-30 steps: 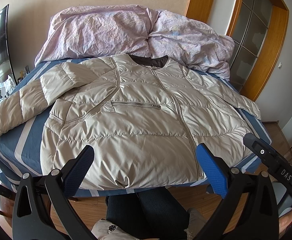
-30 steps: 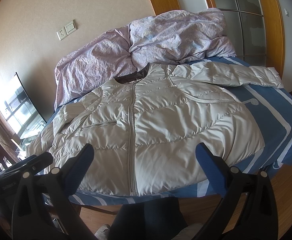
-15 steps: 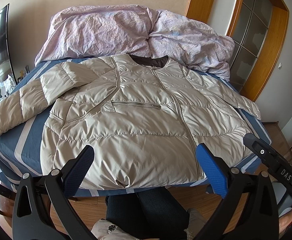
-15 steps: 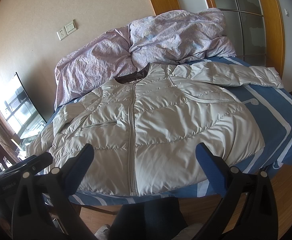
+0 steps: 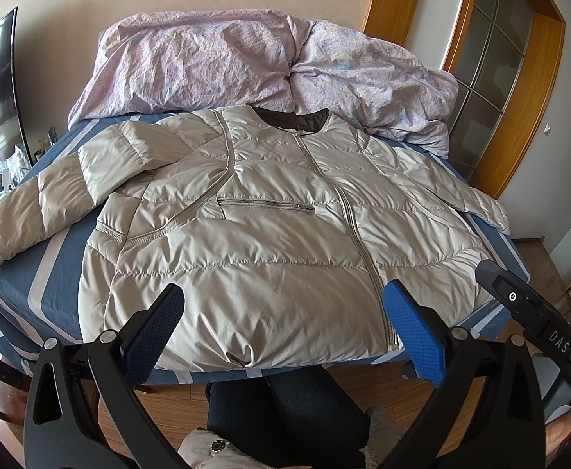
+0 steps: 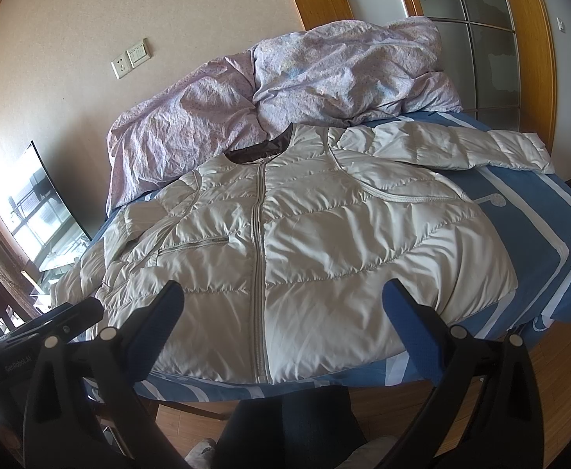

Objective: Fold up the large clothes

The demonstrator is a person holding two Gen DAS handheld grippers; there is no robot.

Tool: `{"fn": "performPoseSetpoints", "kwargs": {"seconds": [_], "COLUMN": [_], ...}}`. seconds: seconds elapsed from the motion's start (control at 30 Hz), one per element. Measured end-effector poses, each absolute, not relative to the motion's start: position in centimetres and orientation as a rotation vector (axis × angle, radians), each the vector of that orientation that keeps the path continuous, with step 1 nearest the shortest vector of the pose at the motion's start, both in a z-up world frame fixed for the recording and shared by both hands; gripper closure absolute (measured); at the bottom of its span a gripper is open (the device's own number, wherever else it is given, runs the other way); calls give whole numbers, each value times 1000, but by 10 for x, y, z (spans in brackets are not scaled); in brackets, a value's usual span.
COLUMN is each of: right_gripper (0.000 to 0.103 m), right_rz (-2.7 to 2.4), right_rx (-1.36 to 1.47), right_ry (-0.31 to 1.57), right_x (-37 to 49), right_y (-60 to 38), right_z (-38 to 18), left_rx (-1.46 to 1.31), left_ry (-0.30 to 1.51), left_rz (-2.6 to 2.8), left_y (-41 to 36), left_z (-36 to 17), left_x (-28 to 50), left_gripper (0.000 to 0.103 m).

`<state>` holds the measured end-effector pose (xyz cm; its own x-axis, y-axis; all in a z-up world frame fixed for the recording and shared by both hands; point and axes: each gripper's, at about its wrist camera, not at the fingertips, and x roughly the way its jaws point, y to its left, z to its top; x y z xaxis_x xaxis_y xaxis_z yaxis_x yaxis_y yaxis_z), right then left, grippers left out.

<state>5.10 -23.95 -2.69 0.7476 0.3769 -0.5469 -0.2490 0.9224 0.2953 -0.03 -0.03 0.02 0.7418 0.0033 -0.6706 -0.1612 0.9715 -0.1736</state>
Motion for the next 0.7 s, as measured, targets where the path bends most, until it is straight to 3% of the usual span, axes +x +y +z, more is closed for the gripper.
{"fn": "performPoseSetpoints", "kwargs": {"seconds": [0.7], "right_gripper": [2], "right_rz": [344], "right_rx": [209], "right_ry": [641], "right_x": [55], "right_y": [-240], "right_z": [-28], "left_rx": [-228], "left_ry": [731], "left_rz": [91], "left_y": [0], "left_z": [0], "left_x": [0], "left_gripper": [1]}}
